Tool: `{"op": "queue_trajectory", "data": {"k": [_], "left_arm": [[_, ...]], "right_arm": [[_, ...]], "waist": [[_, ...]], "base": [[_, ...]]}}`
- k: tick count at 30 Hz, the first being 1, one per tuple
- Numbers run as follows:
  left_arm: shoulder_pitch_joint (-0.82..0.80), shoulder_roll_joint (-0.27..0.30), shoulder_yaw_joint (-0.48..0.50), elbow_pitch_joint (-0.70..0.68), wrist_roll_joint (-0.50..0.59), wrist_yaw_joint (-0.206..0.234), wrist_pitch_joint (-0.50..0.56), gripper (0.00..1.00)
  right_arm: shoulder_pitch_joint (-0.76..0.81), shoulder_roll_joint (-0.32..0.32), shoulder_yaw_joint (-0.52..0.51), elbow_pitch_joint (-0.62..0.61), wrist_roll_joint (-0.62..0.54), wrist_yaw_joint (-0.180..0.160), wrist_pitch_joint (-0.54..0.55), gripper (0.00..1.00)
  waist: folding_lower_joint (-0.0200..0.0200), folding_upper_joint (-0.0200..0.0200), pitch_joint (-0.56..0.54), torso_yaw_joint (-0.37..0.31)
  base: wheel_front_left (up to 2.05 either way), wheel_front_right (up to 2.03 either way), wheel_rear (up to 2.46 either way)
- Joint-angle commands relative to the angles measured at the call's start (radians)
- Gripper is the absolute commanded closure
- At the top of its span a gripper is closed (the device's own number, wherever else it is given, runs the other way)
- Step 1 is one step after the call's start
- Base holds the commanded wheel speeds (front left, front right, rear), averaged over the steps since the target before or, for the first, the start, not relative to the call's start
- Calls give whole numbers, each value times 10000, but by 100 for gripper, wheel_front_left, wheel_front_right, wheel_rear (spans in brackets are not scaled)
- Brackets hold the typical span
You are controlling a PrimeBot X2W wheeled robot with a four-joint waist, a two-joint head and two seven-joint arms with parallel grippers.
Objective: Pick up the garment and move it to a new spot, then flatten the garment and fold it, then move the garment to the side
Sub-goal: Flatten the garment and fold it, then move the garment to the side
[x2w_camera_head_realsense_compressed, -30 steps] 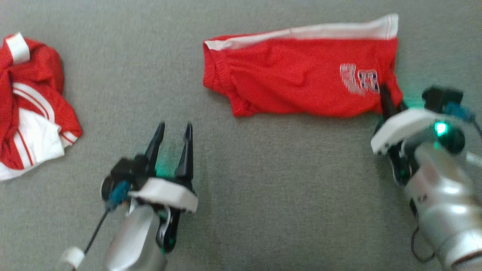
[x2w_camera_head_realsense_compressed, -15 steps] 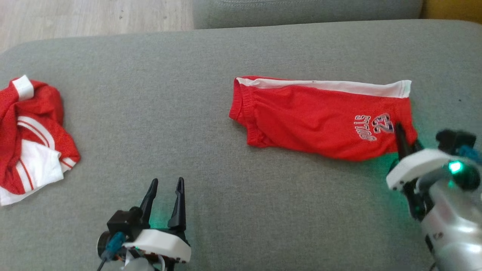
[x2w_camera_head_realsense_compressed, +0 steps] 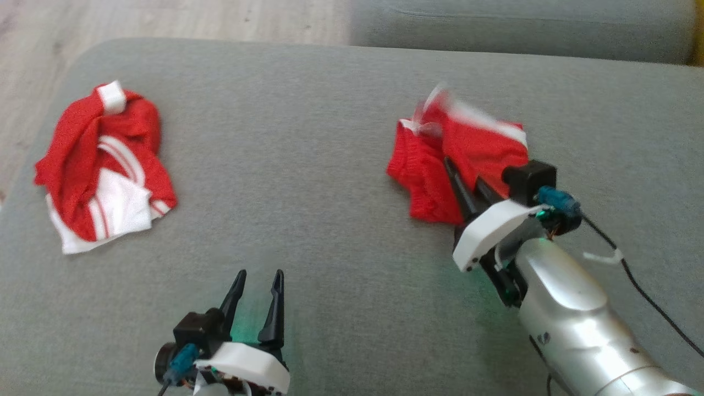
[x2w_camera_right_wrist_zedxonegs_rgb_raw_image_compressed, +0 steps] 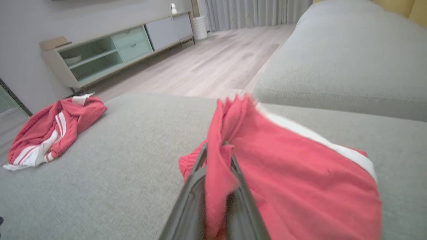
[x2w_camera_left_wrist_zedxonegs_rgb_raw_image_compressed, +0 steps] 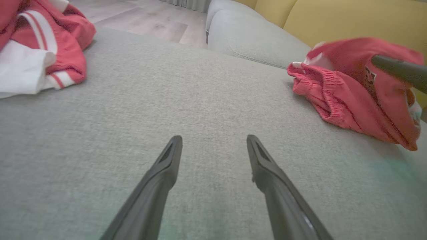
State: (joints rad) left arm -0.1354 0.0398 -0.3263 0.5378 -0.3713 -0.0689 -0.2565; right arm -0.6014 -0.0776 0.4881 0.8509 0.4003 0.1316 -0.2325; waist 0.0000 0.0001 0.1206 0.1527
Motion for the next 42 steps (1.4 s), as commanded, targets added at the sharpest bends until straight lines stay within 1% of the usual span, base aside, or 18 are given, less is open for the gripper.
{"op": "queue_trajectory", "data": {"k": [1, 4, 6, 9, 11, 13, 15, 16, 18, 21, 25, 28, 32, 37, 41, 42], "left_arm": [[-133, 105, 238, -180, -34, 54, -53, 0], [-117, 105, 278, -143, -51, 69, -53, 0], [-114, 105, 370, -163, -12, 109, -53, 0], [-129, 105, 603, -177, 131, 181, -53, 0], [-149, 104, 801, -233, 287, 224, -53, 0], [-190, 106, 1007, -319, 553, 274, -53, 0], [-237, 174, 1194, -441, 947, 328, -53, 0], [-263, 224, 1278, -509, 1158, 370, -53, 0], [-338, 516, 1147, -680, 1949, 485, -53, 0], [-294, 626, 1276, -891, 2469, 742, -53, 0], [-8, 584, 1468, -1060, 2697, 879, -53, 0], [313, 496, 1586, -1233, 2771, 969, -53, 0], [581, 391, 1696, -1412, 2831, 1114, -53, 0], [617, 285, 1750, -1498, 2916, 1124, -53, 0], [337, 235, 1691, -1551, 3003, 1003, -53, 0], [168, 204, 1568, -1564, 3038, 917, -53, 0]], "right_arm": [[-317, 142, 241, -42, -28, -9, 32, 0], [-276, 246, 745, 54, 61, -9, -56, 0], [-139, 263, 1110, -111, 303, -9, -133, 0], [124, 268, 1663, -474, 757, -9, -213, 0], [216, 270, 1695, -573, 880, -9, -254, 0], [284, 262, 1384, -614, 835, -9, -279, 0], [382, 111, 720, -793, 491, -9, -286, 0], [467, 22, 293, -863, 227, -9, -287, 0], [685, -79, -580, -1045, -405, -9, -289, 0], [1137, -41, -1796, -1249, -1218, -9, -290, 0], [1888, 116, -3024, -1451, -1904, -9, -291, 0], [2431, 210, -3653, -1490, -2255, -9, -291, 0], [2802, 258, -3892, -1515, -2450, -9, -291, 0], [2853, 269, -3519, -1645, -2020, -9, -292, 0], [2489, 271, -3220, -1640, -1751, -9, -292, 0], [2128, 271, -3125, -1547, -1599, -9, -292, 0]], "waist": [[0, -1, -44, 333], [0, -1, -18, 432], [0, -1, -9, 346], [0, -1, -36, 40], [0, -1, -69, -238], [0, -1, -84, -528], [0, -1, -85, -832], [0, -1, -86, -972], [0, -1, -95, -1226], [0, -1, -157, -1513], [0, -1, -309, -1790], [0, -1, -398, -1985], [0, -1, -460, -2102], [0, -1, -414, -2129], [0, -1, -83, -1849], [0, -1, 196, -1583]], "base": [[0, 0, 0], [0, 0, 0], [0, 0, 0], [0, 0, 0], [0, 0, 0], [0, 0, 0], [0, 0, 0], [0, 0, 0], [0, 0, 0], [0, 0, 0], [0, 0, 0], [0, 0, 0], [0, 0, 0], [0, 0, 0], [0, 0, 0], [0, 0, 0]]}}
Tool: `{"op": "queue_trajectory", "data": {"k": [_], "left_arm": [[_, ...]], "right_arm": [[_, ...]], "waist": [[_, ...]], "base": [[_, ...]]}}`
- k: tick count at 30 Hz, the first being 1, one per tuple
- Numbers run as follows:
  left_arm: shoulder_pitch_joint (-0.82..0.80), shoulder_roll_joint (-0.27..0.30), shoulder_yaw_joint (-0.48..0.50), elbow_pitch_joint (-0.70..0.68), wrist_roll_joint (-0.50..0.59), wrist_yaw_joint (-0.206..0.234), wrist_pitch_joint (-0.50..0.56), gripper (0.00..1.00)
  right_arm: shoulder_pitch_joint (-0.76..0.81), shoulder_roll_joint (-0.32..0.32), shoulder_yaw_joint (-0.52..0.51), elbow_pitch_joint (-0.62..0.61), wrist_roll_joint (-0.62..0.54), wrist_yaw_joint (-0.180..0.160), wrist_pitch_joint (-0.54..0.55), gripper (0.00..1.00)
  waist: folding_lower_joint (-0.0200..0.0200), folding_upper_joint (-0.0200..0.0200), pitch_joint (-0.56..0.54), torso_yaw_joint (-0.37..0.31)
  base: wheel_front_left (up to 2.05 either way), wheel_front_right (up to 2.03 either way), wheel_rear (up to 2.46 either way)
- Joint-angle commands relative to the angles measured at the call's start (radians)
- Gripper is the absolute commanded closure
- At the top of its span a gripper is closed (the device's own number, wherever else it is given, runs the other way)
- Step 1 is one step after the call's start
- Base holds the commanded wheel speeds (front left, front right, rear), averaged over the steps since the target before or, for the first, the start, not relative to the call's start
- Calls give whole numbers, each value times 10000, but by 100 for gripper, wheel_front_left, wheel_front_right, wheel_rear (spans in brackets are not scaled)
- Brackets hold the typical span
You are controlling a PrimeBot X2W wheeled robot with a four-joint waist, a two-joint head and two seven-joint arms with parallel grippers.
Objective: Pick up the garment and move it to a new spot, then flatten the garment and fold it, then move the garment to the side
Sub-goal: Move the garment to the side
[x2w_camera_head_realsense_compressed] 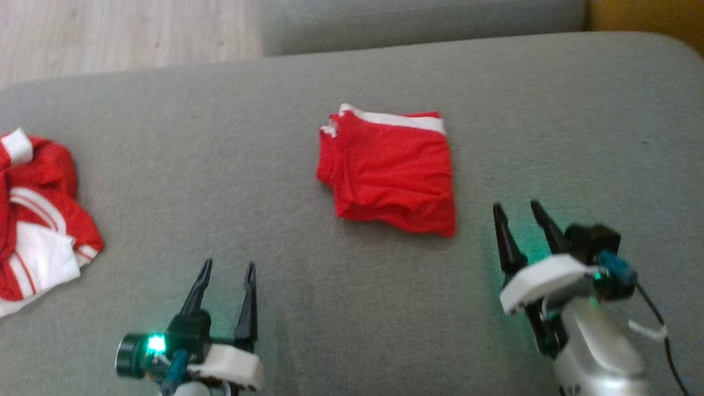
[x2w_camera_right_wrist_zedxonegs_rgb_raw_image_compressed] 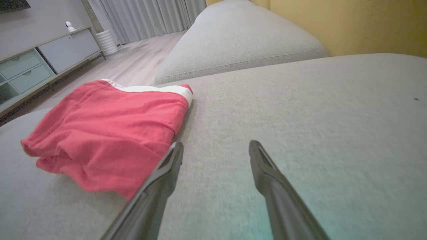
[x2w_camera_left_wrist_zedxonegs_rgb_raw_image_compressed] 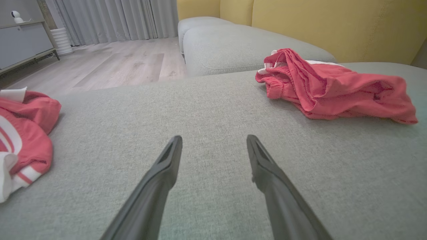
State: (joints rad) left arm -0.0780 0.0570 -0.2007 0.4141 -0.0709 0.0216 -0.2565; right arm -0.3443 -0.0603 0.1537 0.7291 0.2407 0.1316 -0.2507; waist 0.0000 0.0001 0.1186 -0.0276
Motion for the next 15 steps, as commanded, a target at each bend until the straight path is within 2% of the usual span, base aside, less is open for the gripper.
{"op": "queue_trajectory", "data": {"k": [1, 7, 12, 13, 14, 15], "left_arm": [[-563, 0, 142, -291, 44, -65, -53, 0], [-781, -52, -349, -132, -34, -156, -53, 0], [-904, -63, -604, -82, -143, -139, -53, 0], [-924, -64, -642, -87, -181, -120, -53, 0], [-953, -65, -661, -87, -213, -96, -53, 0], [-986, -65, -658, -93, -243, -66, -53, 0]], "right_arm": [[-888, 99, 304, -98, 127, -9, -110, 0], [-2428, 100, 449, 1165, 306, -9, -92, 0], [-3039, 100, 366, 2680, 378, -9, 277, 0], [-3097, 100, 299, 2958, 417, -9, 297, 7], [-3158, 100, 240, 3185, 411, -9, 265, 80], [-3207, 100, 239, 3360, 383, -9, 218, 100]], "waist": [[0, -1, 501, 544], [0, -1, 1187, 1422], [0, -1, 1415, 1761], [0, -1, 1429, 1773], [0, -1, 1442, 1755], [0, -1, 1439, 1698]], "base": [[0, 0, 0], [0, 0, 0], [0, 0, 0], [0, 0, 0], [0, 0, 0], [0, 0, 0]]}}
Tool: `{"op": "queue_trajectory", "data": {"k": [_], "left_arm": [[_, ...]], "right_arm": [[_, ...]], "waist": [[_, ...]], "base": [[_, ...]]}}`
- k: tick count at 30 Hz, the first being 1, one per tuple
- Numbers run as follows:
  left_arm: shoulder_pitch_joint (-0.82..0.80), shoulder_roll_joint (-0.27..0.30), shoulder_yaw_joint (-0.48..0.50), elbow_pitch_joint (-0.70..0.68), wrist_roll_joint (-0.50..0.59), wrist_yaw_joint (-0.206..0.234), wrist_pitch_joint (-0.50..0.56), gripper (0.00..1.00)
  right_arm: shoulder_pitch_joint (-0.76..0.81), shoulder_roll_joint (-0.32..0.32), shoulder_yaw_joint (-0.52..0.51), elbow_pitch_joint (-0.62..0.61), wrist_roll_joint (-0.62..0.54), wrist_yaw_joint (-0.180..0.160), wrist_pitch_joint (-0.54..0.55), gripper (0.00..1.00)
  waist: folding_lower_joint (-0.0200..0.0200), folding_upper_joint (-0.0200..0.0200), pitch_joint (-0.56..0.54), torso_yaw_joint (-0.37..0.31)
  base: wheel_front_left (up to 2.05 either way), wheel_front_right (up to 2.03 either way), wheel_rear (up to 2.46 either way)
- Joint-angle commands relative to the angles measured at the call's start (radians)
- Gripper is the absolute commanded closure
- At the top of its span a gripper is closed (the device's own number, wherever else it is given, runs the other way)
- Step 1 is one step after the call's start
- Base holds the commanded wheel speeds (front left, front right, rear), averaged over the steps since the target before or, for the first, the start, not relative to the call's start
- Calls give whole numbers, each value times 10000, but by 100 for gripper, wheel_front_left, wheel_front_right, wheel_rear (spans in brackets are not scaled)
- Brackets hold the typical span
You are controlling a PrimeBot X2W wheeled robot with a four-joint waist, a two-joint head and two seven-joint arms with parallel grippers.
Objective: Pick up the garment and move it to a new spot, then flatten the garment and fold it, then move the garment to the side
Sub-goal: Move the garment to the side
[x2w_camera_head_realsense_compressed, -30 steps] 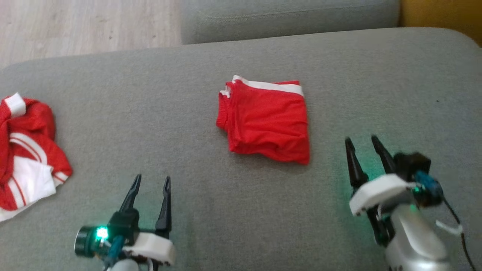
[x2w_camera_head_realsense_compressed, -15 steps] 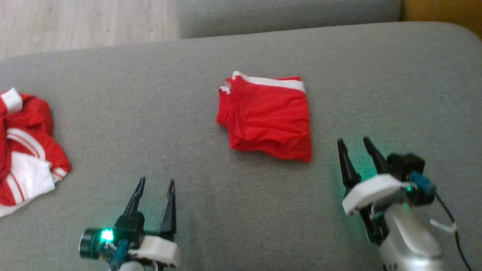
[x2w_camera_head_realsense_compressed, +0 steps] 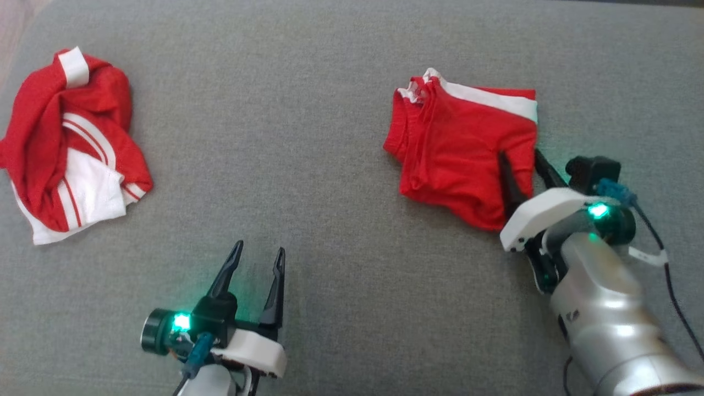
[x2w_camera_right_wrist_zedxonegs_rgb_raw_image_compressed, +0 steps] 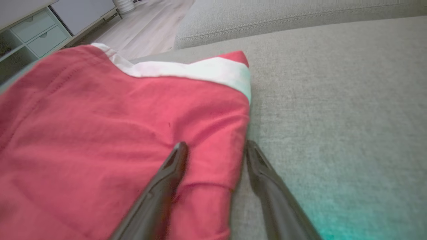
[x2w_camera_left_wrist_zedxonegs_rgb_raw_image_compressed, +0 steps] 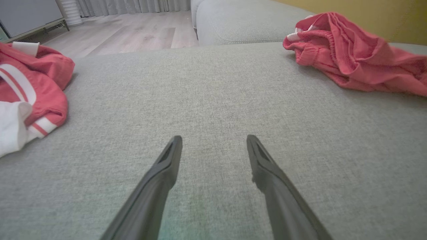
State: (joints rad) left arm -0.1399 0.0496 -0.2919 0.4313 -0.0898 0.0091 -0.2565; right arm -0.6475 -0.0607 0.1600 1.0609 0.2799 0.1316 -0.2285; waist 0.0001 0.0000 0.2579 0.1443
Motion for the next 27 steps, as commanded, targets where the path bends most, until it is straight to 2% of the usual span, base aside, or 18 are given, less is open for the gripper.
{"op": "queue_trajectory", "data": {"k": [1, 4, 7, 16, 17, 23, 27], "left_arm": [[-393, 9, 259, -277, -60, 72, -53, 0], [-417, 9, 308, -286, -18, 75, -53, 0], [-416, 8, 378, -334, 23, 25, -53, 0], [-569, 8, 425, -567, 235, -410, -53, 0], [-569, 8, 425, -567, 235, -410, -53, 0], [-724, 8, 247, -824, 423, -591, -53, 0], [-691, 14, 128, -849, 527, -702, -53, 0]], "right_arm": [[-201, 104, 187, 166, 41, -9, -56, 100], [-212, 104, 347, 215, 239, -9, -232, 100], [-33, 104, 516, -1, 568, -9, -312, 100], [1232, 104, 1124, -1499, 1293, -9, -330, 100], [1232, 104, 1124, -1499, 1293, -9, -330, 100], [1823, 104, 1577, -2091, 1684, -9, -331, 100], [2068, 104, 1812, -2385, 1832, -9, -332, 100]], "waist": [[-1, 0, 32, -107], [-1, 0, -95, -552], [-1, 0, -289, -1272], [-1, 0, -623, -4440], [-1, 0, -623, -4440], [-1, 0, -547, -6081], [-1, 0, -456, -6679]], "base": [[0, 0, 0], [0, 0, 0], [0, 0, 0], [0, 0, 0], [0, 0, 0], [0, 0, 0], [0, 0, 0]]}}
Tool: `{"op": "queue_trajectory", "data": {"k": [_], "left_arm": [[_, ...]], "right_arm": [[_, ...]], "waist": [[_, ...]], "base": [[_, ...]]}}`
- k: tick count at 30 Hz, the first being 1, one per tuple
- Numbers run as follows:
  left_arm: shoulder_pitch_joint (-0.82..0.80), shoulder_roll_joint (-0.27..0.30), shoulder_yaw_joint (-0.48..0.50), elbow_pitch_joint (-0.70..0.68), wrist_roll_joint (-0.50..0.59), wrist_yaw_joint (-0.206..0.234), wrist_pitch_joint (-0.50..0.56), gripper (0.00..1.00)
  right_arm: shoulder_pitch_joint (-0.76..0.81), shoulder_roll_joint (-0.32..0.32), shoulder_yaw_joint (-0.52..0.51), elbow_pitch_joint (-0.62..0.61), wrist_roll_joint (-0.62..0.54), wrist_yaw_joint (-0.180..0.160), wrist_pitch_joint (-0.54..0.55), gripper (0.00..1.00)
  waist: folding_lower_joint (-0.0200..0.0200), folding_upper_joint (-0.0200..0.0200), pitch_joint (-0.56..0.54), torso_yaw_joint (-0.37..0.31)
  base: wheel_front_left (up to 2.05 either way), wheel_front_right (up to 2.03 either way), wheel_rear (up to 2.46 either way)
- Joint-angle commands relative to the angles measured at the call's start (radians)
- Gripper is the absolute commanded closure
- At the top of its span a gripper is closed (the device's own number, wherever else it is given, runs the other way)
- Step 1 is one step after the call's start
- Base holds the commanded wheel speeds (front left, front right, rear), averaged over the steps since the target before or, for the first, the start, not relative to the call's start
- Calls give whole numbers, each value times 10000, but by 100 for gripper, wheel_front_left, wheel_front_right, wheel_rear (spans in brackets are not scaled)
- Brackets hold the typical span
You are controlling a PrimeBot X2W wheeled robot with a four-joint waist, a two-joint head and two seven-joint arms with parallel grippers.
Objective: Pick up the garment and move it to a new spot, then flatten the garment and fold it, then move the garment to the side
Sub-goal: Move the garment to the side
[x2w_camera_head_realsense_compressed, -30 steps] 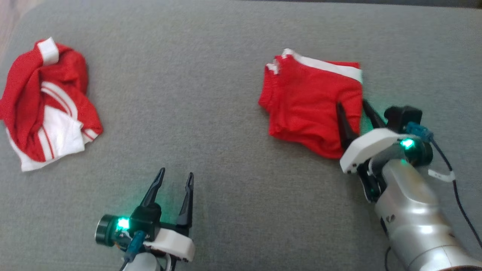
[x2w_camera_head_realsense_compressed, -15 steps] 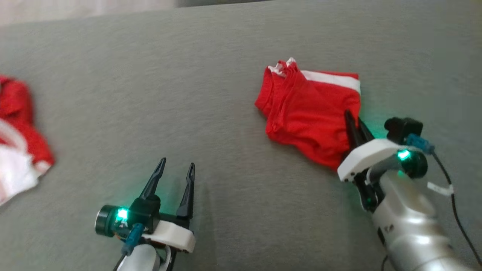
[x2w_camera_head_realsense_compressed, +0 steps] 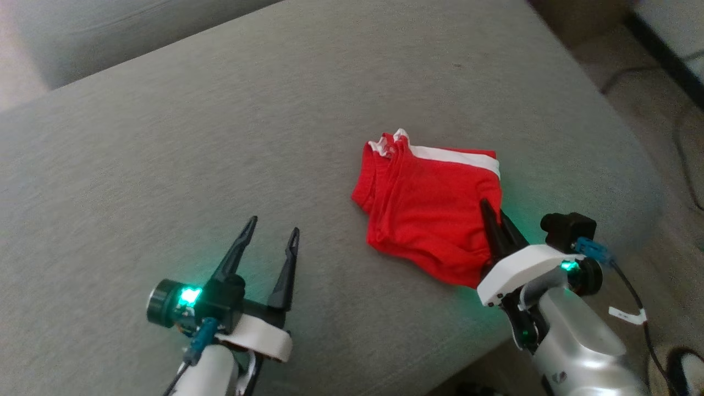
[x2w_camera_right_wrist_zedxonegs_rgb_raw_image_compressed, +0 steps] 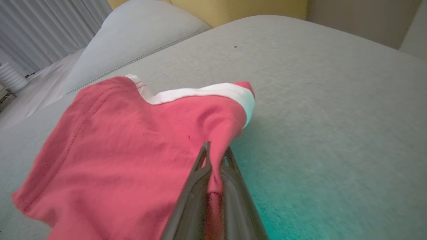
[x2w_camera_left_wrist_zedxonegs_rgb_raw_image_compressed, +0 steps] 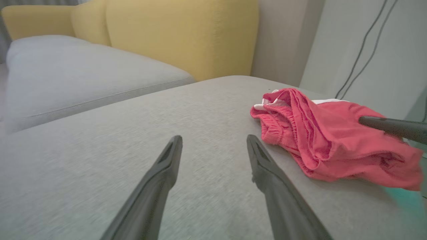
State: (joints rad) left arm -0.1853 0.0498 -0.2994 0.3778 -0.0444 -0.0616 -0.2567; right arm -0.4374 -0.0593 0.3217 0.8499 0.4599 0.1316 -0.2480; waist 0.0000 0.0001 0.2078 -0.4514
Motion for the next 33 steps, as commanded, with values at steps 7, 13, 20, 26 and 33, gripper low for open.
{"op": "queue_trajectory", "data": {"k": [7, 13, 20, 26, 33], "left_arm": [[-99, 11, -188, -162, 220, -159, -51, 0], [-38, 88, -311, -53, 289, -194, -51, 0], [-290, 231, -378, -80, 359, -204, -51, 0], [-668, 345, -415, -129, 409, -189, -51, 0], [-952, 425, -205, -227, 283, -39, -51, 0]], "right_arm": [[-24, 91, 64, -394, -359, -9, -137, 100], [-1014, 52, -766, 0, -1713, -9, -137, 100], [-3230, -1183, -1506, 1221, -3313, -9, 160, 100], [-4786, -2713, -2665, 2259, -4327, -9, 605, 100], [-5646, -3406, -4481, 2663, -5426, -9, 420, 0]], "waist": [[0, -1, 236, -688], [0, -1, 566, -20], [0, -1, 1273, 960], [0, -1, 1910, 1681], [0, -1, 2279, 2011]], "base": [[0, 0, 0], [0, 0, 0], [0, 0, 0], [0, 0, 0], [0, 0, 0]]}}
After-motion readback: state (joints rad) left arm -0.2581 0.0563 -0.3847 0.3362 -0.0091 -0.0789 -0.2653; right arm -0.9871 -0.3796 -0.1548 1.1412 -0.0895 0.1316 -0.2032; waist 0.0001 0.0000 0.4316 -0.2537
